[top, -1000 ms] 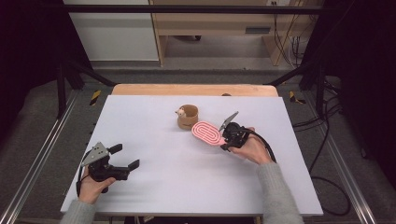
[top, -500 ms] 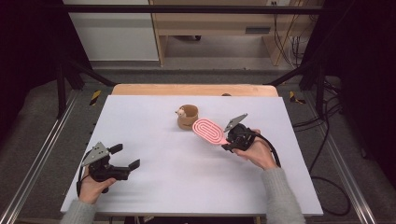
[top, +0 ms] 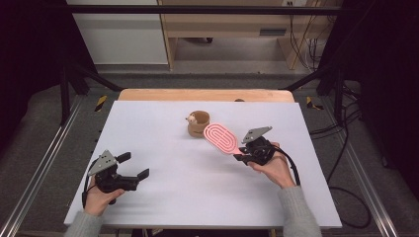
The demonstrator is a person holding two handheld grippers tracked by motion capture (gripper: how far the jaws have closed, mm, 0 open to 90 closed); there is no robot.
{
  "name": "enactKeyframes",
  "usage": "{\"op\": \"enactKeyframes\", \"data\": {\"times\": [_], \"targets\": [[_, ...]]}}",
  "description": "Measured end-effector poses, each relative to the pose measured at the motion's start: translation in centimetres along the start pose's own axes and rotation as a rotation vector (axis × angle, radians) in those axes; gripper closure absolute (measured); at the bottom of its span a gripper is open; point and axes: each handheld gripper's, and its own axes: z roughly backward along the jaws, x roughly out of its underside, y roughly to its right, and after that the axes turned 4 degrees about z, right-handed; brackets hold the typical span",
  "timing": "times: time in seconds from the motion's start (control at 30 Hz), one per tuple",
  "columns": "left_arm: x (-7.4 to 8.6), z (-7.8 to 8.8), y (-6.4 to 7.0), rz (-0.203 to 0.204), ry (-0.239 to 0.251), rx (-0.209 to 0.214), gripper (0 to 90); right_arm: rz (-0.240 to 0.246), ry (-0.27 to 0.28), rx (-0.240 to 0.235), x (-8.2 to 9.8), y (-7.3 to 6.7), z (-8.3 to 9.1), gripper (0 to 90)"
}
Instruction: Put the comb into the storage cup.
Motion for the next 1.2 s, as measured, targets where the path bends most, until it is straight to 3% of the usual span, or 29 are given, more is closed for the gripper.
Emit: {"op": "enactKeyframes", "data": {"times": [0.3, 0.7, 1.2], "targets": [[-0.3, 0.0, 0.5, 0.008, 0.011, 0.008, 0.3, -0.037, 0.097, 0.009, 0.3, -0.5, 0.8, 70.2], [-0.7, -0.1, 1.0, 0.017, 0.022, 0.019, 0.3, -0.068, 0.185, 0.023, 0.8, -1.1, 1.2, 70.2], [-1.3, -0.2, 2.0, 0.021, 0.044, 0.031, 0.3, -0.096, 0.225, 0.015, 1.5, -2.0, 0.8, 70.2]]}}
